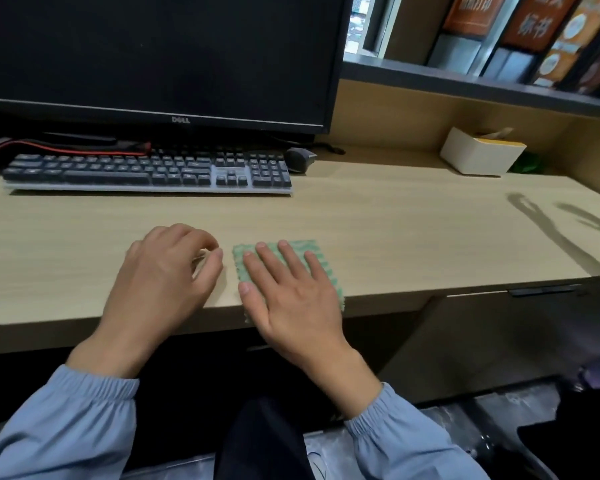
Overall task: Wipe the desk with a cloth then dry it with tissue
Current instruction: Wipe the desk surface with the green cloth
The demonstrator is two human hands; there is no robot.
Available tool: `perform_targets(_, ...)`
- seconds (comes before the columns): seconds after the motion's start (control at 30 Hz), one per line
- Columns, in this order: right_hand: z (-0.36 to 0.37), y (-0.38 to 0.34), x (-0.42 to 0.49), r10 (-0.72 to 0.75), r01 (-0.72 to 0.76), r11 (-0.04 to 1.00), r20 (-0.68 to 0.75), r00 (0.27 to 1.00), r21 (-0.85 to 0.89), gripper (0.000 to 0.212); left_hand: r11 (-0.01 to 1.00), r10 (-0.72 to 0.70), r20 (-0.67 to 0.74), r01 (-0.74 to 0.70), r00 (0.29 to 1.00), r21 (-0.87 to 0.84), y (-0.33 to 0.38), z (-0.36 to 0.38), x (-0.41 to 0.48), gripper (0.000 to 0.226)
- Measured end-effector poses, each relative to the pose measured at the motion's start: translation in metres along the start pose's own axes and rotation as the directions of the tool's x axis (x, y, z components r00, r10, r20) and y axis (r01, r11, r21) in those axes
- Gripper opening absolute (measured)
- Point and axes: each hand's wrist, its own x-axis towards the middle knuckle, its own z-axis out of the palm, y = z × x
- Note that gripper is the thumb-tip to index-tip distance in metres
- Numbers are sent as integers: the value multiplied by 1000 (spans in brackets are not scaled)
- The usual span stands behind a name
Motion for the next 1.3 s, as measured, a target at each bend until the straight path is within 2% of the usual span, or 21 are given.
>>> perform_targets(0.07,4,13,-5,-20,21,1000,-114,993,8,56,1000,-7,10,7,1000,5,-1,-2,0,24)
perform_targets(0.17,-4,50,-16,15,-15,1000,-141,990,-3,57,1000,15,28,-16,999,18,-2,-1,-1,20)
perform_targets(0.27,-20,91,-26,109,-112,990,-42,993,-82,62,998,55,22,-55,998,25,-4,-1,-5,22)
perform_targets(0.37,-28,99,-25,164,-157,983,80,983,-91,62,998,59,17,-60,998,24,-7,-5,-9,22)
perform_targets(0.53,-29,42,-4,78,-74,997,200,977,-27,61,997,68,-8,-68,998,23,-18,-10,-15,19)
perform_targets(0.73,-4,-78,34,-127,111,990,218,968,84,63,998,6,-80,-1,997,66,-49,-27,-27,21)
perform_targets(0.87,4,-103,51,-177,159,983,236,955,97,64,992,-67,-129,81,989,101,-70,-40,-36,22)
perform_targets(1.07,-14,-34,40,-105,69,989,287,952,131,62,990,-100,-83,107,992,87,-71,-44,-36,22)
perform_targets(1.3,-38,90,38,173,-192,981,380,909,15,62,988,-113,-89,122,990,100,-88,-45,-33,21)
